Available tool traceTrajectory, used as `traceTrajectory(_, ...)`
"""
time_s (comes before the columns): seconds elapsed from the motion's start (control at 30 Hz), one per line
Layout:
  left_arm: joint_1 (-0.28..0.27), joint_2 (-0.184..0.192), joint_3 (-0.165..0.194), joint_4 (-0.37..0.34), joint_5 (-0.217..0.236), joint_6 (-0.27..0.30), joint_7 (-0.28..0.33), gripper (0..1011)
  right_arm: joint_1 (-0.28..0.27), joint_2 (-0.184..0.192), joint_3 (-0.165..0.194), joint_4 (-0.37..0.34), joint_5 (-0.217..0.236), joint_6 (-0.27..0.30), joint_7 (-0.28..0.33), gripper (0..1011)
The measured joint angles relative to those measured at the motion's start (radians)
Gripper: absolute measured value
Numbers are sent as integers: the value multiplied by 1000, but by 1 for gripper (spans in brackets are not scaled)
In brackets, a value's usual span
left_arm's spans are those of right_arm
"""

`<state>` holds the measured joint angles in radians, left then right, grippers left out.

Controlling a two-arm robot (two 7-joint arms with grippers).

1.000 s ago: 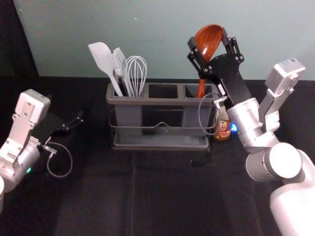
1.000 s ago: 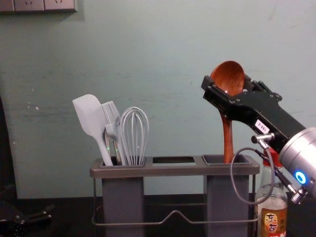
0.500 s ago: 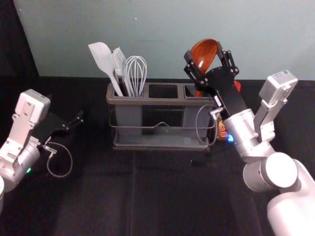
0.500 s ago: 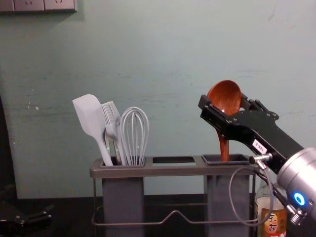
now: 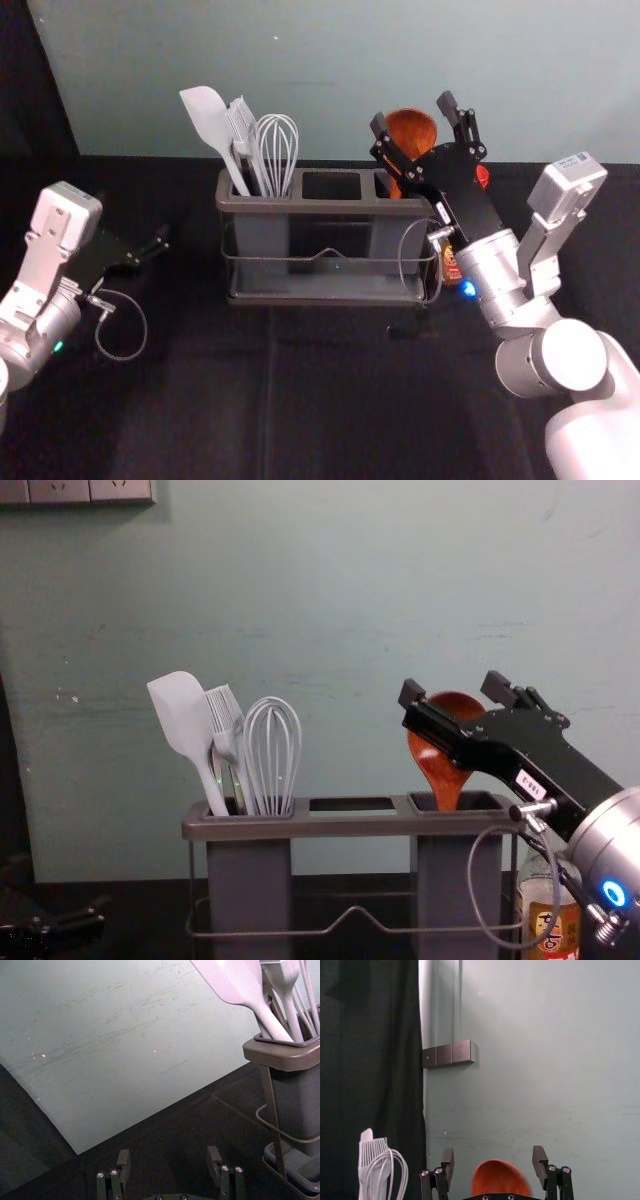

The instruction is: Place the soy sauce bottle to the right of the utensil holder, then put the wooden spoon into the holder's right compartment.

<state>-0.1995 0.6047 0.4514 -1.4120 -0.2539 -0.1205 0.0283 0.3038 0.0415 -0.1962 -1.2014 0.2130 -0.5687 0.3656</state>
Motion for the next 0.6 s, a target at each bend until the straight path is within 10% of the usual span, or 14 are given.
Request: traceTrajectory(0.6,0,0,0,0,0,0,0,1005,-24,12,-2,-143,14,29,-1,1002)
